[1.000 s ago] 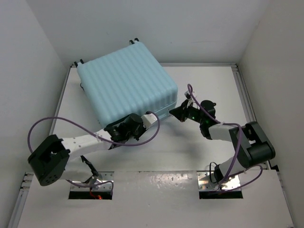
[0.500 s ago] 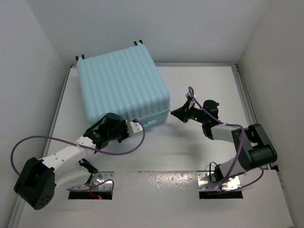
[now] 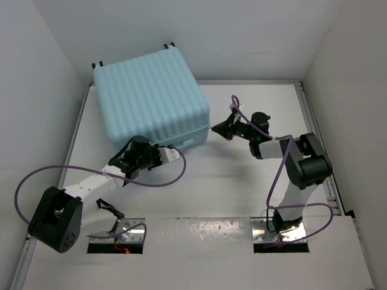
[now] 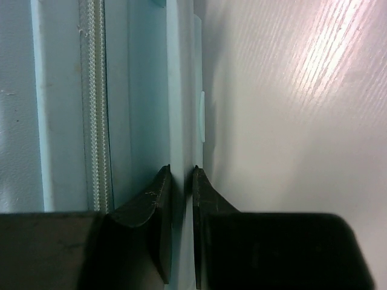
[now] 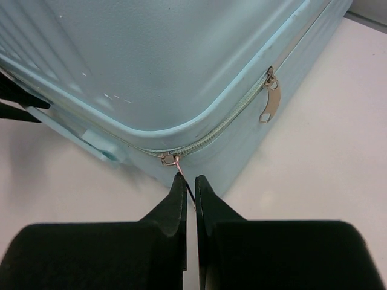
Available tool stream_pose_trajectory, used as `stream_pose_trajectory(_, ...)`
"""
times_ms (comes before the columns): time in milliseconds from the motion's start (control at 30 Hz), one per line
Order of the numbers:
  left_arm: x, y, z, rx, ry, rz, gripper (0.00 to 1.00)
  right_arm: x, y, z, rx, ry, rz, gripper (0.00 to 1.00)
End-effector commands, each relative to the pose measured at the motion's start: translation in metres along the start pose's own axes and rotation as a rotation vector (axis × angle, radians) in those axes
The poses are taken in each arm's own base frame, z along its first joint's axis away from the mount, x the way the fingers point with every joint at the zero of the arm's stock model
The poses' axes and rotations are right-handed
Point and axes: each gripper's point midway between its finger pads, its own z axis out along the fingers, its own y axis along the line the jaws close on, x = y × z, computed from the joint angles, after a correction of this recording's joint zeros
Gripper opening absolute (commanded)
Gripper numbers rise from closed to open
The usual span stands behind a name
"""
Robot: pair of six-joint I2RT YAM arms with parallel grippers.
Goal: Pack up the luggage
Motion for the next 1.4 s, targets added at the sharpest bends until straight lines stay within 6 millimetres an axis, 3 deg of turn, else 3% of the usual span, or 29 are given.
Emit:
stream_pose_trajectory(0,0.065,-0.014,-0.020,0.029,0.258,0.010,0.00,-0.020,-0.146,-0.053,0.614,-0.040,-0.117,0.00)
stream_pose_trajectory(100,0.072,-0.013,-0.018,0.029,0.276,-0.006,0.00,-0.013,-0.153,-0.060,0.628,-0.009,-0.145,0.00)
stream_pose_trajectory(133,0.074,-0.014,-0.015,0.035,0.281,-0.008,0.00,-0.008,-0.164,-0.072,0.663,0.003,-0.142,0.00)
stream_pose_trajectory(167,0.079,-0.014,-0.015,0.036,0.294,-0.018,0.00,-0.010,-0.162,-0.064,0.651,0.003,-0.160,0.00)
stream_pose_trajectory(200,0.080,-0.008,-0.016,0.021,0.305,-0.034,0.00,-0.001,-0.166,-0.065,0.656,0.030,-0.182,0.00)
stream_pose_trajectory(267,0.085,-0.008,-0.013,0.030,0.323,-0.046,0.00,-0.007,-0.177,-0.067,0.682,0.031,-0.212,0.00)
stream_pose_trajectory(333,0.082,0.002,-0.012,0.012,0.319,-0.051,0.00,-0.001,-0.184,-0.068,0.696,0.052,-0.226,0.00)
stream_pose_trajectory(367,0.087,0.000,-0.011,0.024,0.326,-0.062,0.00,-0.012,-0.192,-0.067,0.712,0.033,-0.246,0.00)
stream_pose_trajectory(433,0.087,0.005,-0.010,0.013,0.326,-0.068,0.00,-0.004,-0.199,-0.066,0.717,0.047,-0.242,0.00)
stream_pose_trajectory(533,0.090,0.008,-0.007,0.016,0.334,-0.066,0.00,-0.023,-0.219,-0.059,0.738,0.020,-0.290,0.00)
stream_pose_trajectory(600,0.089,0.008,-0.004,0.024,0.328,-0.068,0.00,-0.021,-0.226,-0.056,0.737,0.019,-0.291,0.00)
stream_pose_trajectory(633,0.091,0.005,-0.003,0.034,0.335,-0.071,0.00,-0.016,-0.232,-0.051,0.732,0.022,-0.289,0.00)
stream_pose_trajectory(800,0.090,0.012,0.001,0.036,0.332,-0.069,0.00,-0.036,-0.238,-0.018,0.639,-0.061,-0.281,0.00)
stream_pose_trajectory(833,0.091,0.010,0.002,0.043,0.337,-0.071,0.00,-0.029,-0.237,-0.012,0.622,-0.059,-0.264,0.00)
stream_pose_trajectory(900,0.083,0.021,0.004,0.015,0.317,-0.076,0.00,-0.036,-0.237,0.003,0.598,-0.091,-0.257,0.00)
stream_pose_trajectory(933,0.084,0.017,0.006,0.027,0.315,-0.093,0.00,-0.031,-0.236,0.009,0.591,-0.091,-0.253,0.00)
stream_pose_trajectory(967,0.080,0.023,0.007,0.010,0.304,-0.101,0.00,-0.040,-0.237,0.015,0.589,-0.112,-0.260,0.00)
stream_pose_trajectory(1033,0.069,0.030,0.010,0.002,0.266,-0.129,0.00,-0.038,-0.239,0.019,0.607,-0.111,-0.258,0.00)
stream_pose_trajectory(1067,0.053,0.041,0.009,-0.024,0.220,-0.152,0.00,-0.057,-0.233,0.018,0.612,-0.149,-0.244,0.00)
stream_pose_trajectory(1100,0.038,0.044,0.010,-0.019,0.170,-0.158,0.16,-0.047,-0.232,0.016,0.613,-0.137,-0.229,0.06)
stream_pose_trajectory(1133,0.026,0.051,0.007,-0.033,0.130,-0.172,0.25,-0.044,-0.228,0.013,0.611,-0.131,-0.228,0.10)
stream_pose_trajectory(1167,0.011,0.054,0.006,-0.038,0.087,-0.201,0.31,-0.067,-0.223,0.004,0.616,-0.166,-0.258,0.13)
stream_pose_trajectory(1200,-0.019,0.072,0.000,-0.080,0.009,-0.200,0.44,-0.064,-0.216,0.000,0.611,-0.157,-0.256,0.19)
stream_pose_trajectory(1233,-0.035,0.079,-0.004,-0.092,-0.030,-0.217,0.50,-0.055,-0.213,-0.008,0.608,-0.133,-0.246,0.23)
stream_pose_trajectory(1267,-0.051,0.088,-0.008,-0.117,-0.072,-0.263,0.56,-0.088,-0.203,-0.017,0.609,-0.179,-0.273,0.27)
stream_pose_trajectory(1300,-0.081,0.107,-0.018,-0.155,-0.139,-0.268,0.66,-0.075,-0.196,-0.024,0.610,-0.146,-0.253,0.31)
stream_pose_trajectory(1367,-0.108,0.129,-0.030,-0.201,-0.201,-0.323,0.73,-0.106,-0.182,-0.043,0.606,-0.174,-0.270,0.36)
